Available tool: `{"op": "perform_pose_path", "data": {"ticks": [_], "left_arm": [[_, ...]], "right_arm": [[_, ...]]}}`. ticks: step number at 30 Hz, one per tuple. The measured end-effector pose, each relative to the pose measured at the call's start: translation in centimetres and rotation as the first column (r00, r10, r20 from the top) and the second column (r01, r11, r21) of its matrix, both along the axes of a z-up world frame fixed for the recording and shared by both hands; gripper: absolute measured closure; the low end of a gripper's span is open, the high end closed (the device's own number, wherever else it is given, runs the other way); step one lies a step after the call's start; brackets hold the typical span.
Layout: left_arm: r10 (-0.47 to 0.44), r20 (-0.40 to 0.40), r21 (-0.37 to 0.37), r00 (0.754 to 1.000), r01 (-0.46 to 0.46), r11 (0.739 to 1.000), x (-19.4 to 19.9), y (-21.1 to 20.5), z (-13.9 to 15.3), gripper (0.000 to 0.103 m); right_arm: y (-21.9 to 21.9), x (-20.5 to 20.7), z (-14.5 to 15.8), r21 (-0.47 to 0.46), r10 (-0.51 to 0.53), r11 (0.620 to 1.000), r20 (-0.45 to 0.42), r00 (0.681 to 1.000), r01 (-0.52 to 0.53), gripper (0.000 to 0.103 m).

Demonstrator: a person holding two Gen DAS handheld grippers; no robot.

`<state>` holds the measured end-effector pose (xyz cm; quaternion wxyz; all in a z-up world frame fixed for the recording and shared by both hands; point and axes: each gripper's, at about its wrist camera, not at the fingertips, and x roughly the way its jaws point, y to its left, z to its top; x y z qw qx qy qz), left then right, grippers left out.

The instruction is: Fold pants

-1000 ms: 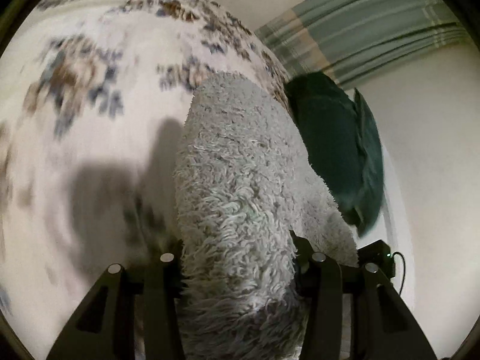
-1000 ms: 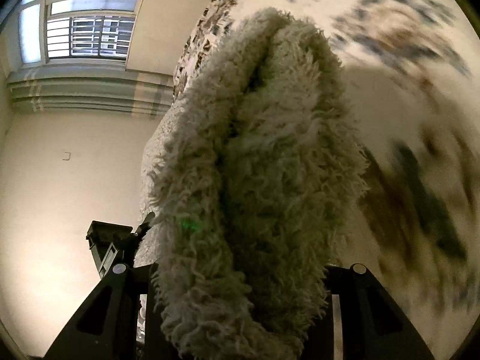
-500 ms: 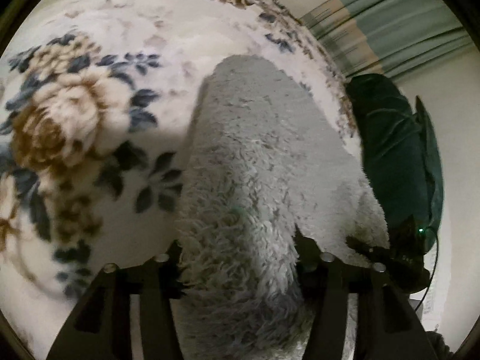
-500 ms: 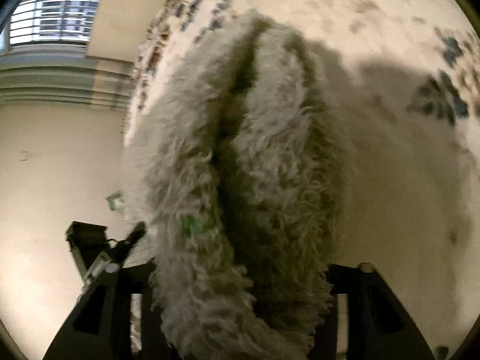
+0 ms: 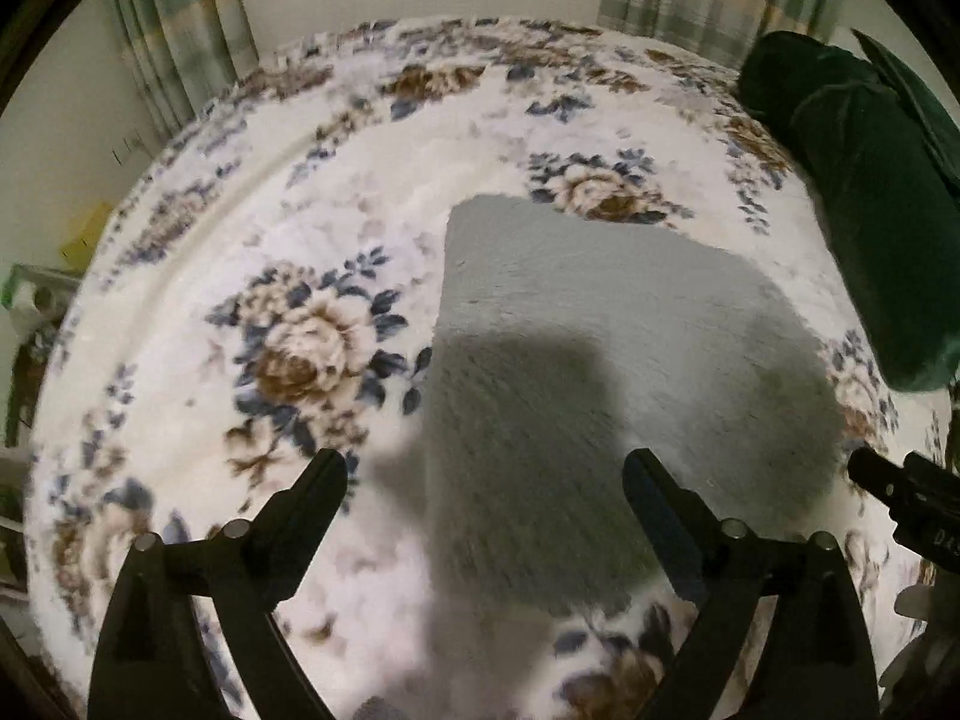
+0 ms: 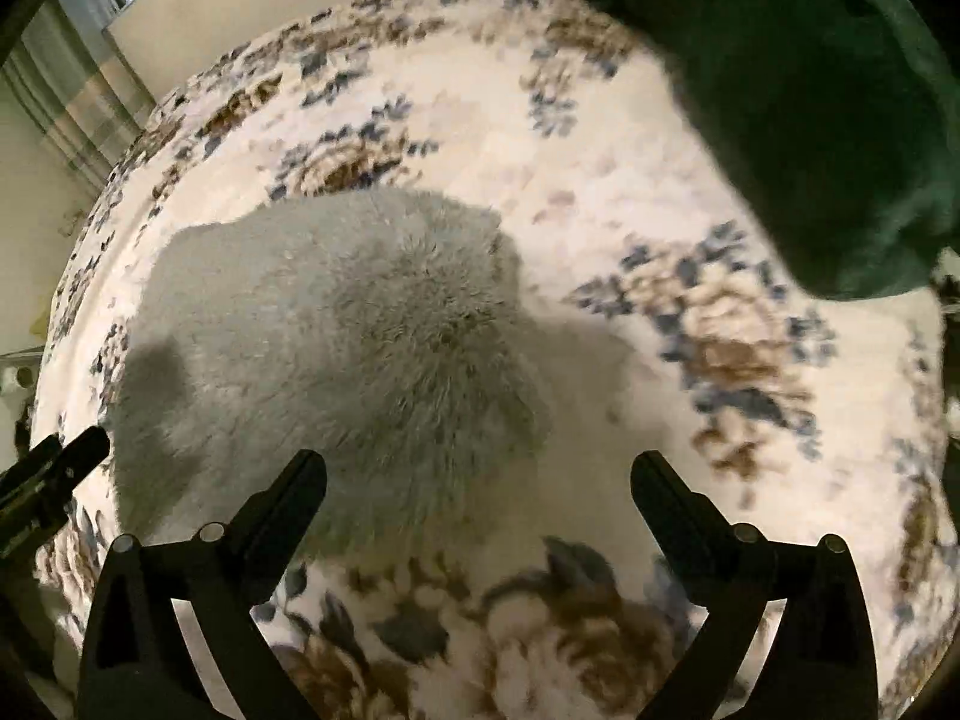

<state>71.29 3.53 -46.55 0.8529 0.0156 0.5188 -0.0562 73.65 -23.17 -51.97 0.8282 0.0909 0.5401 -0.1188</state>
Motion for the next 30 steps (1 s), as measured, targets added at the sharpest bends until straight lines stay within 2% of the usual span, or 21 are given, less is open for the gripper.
{"op": "perform_pose_path", "data": {"ticks": [6,7,8,9,16,25,30], "left_arm": [[0.026,0.07,0.016,0.997,-0.027,0.999,-3.7,-1.0,6.3,0.009],[0.033,0.088,0.017,0.996,-0.035,0.999,-5.0,-1.0,7.8,0.009],[0.034,0.1,0.013,0.994,-0.036,0.999,-6.0,-1.0,9.1,0.009],[0.038,0.113,0.01,0.993,-0.04,0.999,-7.0,-1.0,10.4,0.009],[0.051,0.206,-0.004,0.977,-0.051,0.999,-15.3,-1.2,19.7,0.009],[0.074,0.319,-0.012,0.945,-0.074,0.997,-27.4,-0.8,30.7,0.009],[0.09,0.36,-0.024,0.929,-0.087,0.996,-33.2,-0.3,35.0,0.009]], "right_arm": [[2.1,-8.8,11.2,-0.093,0.029,0.995,0.089,0.996,-0.021,0.0],[2.2,-9.8,12.5,-0.098,0.038,0.995,0.099,0.994,-0.028,0.0],[2.2,-9.8,12.5,-0.098,0.038,0.995,0.099,0.994,-0.028,0.0],[2.5,-12.7,15.8,-0.112,0.048,0.993,0.123,0.991,-0.034,0.0],[3.6,-22.0,26.0,-0.137,0.072,0.99,0.21,0.975,-0.044,0.0],[4.9,-35.7,39.9,-0.144,0.104,0.988,0.351,0.931,-0.056,0.0],[6.4,-43.4,46.4,-0.169,0.144,0.982,0.409,0.901,-0.08,0.0]]}}
